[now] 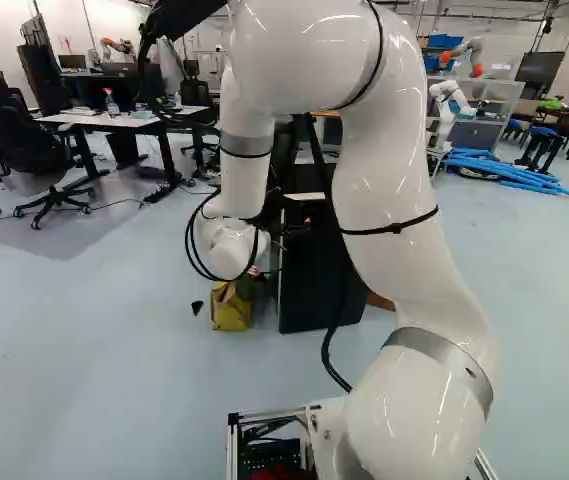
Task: Grab a drink from the fridge
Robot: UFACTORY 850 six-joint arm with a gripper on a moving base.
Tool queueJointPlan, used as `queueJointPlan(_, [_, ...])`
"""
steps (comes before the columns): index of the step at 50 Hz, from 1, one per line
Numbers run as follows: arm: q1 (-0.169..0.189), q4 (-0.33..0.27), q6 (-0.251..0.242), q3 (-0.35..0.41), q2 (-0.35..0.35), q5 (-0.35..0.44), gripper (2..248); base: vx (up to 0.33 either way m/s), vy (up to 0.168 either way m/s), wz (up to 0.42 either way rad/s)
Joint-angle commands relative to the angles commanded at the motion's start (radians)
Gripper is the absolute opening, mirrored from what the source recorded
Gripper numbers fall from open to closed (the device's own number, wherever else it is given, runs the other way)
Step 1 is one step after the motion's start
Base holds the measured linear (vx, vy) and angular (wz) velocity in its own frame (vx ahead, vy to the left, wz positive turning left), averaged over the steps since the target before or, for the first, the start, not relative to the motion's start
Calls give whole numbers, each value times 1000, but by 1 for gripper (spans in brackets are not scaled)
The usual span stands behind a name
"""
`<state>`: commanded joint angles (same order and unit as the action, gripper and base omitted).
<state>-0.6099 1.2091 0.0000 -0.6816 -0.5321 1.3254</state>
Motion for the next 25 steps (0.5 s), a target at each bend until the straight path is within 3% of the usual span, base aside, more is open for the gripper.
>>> queueJointPlan(25, [10, 0, 0, -27, -16, -6, 247, 0, 0, 0])
